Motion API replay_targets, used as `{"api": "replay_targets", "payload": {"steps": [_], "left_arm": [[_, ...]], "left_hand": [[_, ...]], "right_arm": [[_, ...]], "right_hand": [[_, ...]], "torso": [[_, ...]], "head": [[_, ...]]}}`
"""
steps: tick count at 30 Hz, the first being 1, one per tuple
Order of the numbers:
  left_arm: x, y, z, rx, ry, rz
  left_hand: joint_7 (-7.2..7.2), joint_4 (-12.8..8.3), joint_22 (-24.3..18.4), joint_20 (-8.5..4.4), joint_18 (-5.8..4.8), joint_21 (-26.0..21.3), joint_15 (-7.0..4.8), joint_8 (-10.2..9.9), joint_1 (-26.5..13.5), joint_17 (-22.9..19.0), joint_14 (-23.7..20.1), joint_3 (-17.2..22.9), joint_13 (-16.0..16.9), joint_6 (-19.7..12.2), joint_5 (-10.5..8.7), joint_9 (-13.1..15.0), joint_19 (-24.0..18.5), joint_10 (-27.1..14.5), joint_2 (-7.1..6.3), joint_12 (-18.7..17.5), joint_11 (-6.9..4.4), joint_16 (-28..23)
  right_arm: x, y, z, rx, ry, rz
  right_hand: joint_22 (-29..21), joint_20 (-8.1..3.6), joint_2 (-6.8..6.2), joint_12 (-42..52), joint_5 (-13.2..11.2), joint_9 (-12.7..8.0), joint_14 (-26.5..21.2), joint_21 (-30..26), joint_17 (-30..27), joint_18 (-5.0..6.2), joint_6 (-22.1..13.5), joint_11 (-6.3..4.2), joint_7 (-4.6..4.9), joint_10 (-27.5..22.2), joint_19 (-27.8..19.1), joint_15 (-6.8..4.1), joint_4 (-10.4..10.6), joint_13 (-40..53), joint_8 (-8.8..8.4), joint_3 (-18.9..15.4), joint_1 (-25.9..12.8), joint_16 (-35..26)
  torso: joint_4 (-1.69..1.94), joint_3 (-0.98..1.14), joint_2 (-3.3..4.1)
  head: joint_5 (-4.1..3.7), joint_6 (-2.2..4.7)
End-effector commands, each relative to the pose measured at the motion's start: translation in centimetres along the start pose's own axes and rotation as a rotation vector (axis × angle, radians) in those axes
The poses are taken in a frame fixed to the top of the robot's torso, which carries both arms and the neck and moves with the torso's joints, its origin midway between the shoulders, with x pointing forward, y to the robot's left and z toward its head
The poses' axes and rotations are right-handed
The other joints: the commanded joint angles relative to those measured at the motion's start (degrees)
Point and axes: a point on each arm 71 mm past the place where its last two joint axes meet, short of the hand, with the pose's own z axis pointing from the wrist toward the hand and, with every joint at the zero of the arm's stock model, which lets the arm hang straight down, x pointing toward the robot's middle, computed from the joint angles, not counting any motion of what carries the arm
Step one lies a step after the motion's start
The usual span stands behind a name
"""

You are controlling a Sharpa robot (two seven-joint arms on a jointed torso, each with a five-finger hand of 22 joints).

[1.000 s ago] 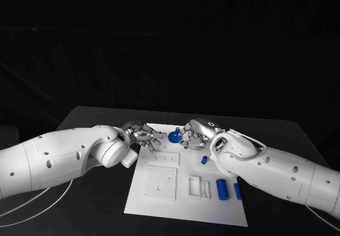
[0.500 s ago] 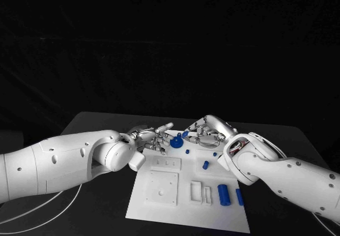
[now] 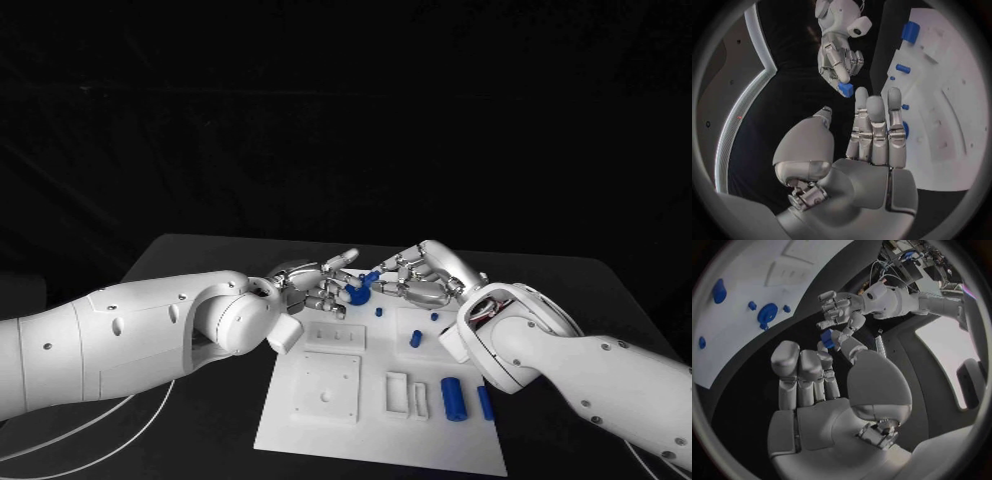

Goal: Assemble the parts on the task board

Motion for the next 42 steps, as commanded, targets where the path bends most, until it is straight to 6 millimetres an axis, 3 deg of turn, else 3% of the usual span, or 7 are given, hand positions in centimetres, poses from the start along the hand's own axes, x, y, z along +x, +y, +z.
{"api": "replay_targets", "payload": {"steps": [1, 4, 16, 21, 28, 38, 42], "left_arm": [[0.6, -0.1, 0.1, 0.021, 0.048, -0.005], [0.9, 0.0, 0.1, 0.02, 0.064, 0.006], [1.7, 0.2, 0.1, 0.022, 0.12, 0.023], [1.8, 0.1, 0.1, 0.043, 0.135, 0.02], [2.0, -0.1, 0.0, 0.064, 0.153, 0.011], [2.1, -0.2, -0.1, 0.088, 0.164, -0.006], [2.1, -0.3, -0.1, 0.094, 0.168, -0.012]], "left_hand": [[-0.02, -0.17, 0.85, 0.05, -0.42, -0.51, -0.14, 0.79, 0.18, -0.44, -0.5, -0.45, 0.12, -0.7, 0.94, 2.43, 0.5, -0.67, 0.77, 0.48, 0.05, 0.35], [-0.22, -0.3, 0.94, 0.08, -0.42, -0.91, -0.14, 2.19, 0.67, -0.77, -0.71, -1.07, 0.35, -1.36, 4.28, 6.01, 0.56, -1.16, 1.33, 0.94, -0.03, 0.63], [-0.33, -0.18, 0.97, 0.18, -0.42, -1.1, -0.08, 2.23, 0.29, -1.27, -1.1, -1.23, 0.46, -1.86, 4.44, 10.03, 0.43, -1.87, 1.79, 1.37, 0.15, 1.05], [-0.1, -0.48, 0.99, 0.33, -0.42, -1.14, 0.11, 0.92, -0.22, -1.44, -1.24, -3.16, -0.54, -1.72, 4.53, 9.98, 0.17, -1.88, 5.96, -0.11, 0.37, 1.18], [0.07, -0.99, 0.97, 0.41, -0.42, -1.15, 0.23, 0.15, 0.85, -1.47, -1.34, -4.07, -1.31, -1.81, 5.44, 10.02, 0.05, -2.07, 8.39, -1.52, 0.65, 1.32], [0.01, -3.8, 0.98, 0.46, -0.42, -1.18, 0.28, -0.14, 3.39, -1.37, -1.54, -1.75, -2.06, -2.17, 23.1, 10.24, -0.16, -2.21, 7.31, -2.83, 0.73, 1.55], [-0.09, -4.82, 0.99, 0.46, -0.42, -1.16, 0.28, -0.08, 3.15, -1.32, -1.67, 0.09, -2.22, -2.29, 27.63, 10.55, -0.26, -2.16, 5.98, -3.1, 0.71, 1.65]], "right_arm": [[0.2, 0.3, -0.1, -0.01, 0.002, 0.055], [0.3, 0.5, -0.2, -0.012, 0.005, 0.072], [0.6, 0.7, -0.3, -0.011, 0.012, 0.097], [0.5, 0.5, -0.3, -0.006, 0.013, 0.097], [0.6, 0.5, -0.3, -0.005, 0.017, 0.097], [0.6, 0.2, -0.2, 0.004, 0.024, 0.095], [0.6, 0.0, -0.2, 0.007, 0.026, 0.094]], "right_hand": [[6.03, -0.3, 0.64, -0.26, 0.31, 0.14, -0.14, -0.26, -0.07, 0.02, 0.23, -0.14, -0.27, -0.39, 1.02, -0.39, -0.07, -0.05, 0.18, -0.39, -0.16, -0.2], [6.01, -0.29, 0.69, -0.26, 0.44, 0.14, -0.14, -0.34, -0.1, 0.03, 0.19, -0.14, -0.25, -0.39, 1.02, -0.39, -0.16, -0.05, 0.18, -0.5, -0.19, -0.24], [6.01, -0.3, 0.88, -0.23, 0.7, 0.14, -0.13, -0.38, -0.1, 0.03, 0.15, -0.13, -0.24, -0.4, 1.04, -0.39, -0.4, -0.02, 0.18, -0.77, -0.23, -0.26], [6.02, -0.29, 0.97, -0.27, 0.72, 0.14, -0.14, -0.4, -0.14, 0.03, 0.12, -0.12, -0.22, -0.44, 1.05, -0.38, -0.59, -0.05, 0.18, -0.85, -0.2, -0.31], [6.02, -0.29, 0.97, -0.27, 0.72, 0.14, -0.14, -0.4, -0.14, 0.03, 0.12, -0.12, -0.22, -0.44, 1.05, -0.38, -0.59, -0.05, 0.18, -0.85, -0.2, -0.31], [6.01, -0.28, 1.0, -0.28, 0.72, 0.14, -0.15, -0.43, -0.15, 0.03, 0.11, -0.12, -0.22, -0.46, 1.05, -0.38, -0.63, -0.06, 0.18, -0.87, -0.21, -0.32], [6.01, -0.27, 1.06, -0.3, 0.7, 0.14, -0.16, -0.49, -0.16, 0.04, 0.09, -0.11, -0.21, -0.5, 1.04, -0.37, -0.75, -0.07, 0.18, -0.92, -0.21, -0.34]], "torso": [[0.08, 0.0, 0.02], [0.16, -0.07, 0.03], [0.21, -0.17, 0.0], [0.21, -0.21, 0.0], [0.21, -0.16, -0.01], [0.18, -0.14, 0.0], [0.19, -0.12, -0.03]], "head": [[-0.27, 0.02], [-0.43, -0.07], [-0.51, -0.09], [-0.48, 0.04], [-0.42, 0.02], [-0.68, 0.01], [-0.71, -0.03]]}}
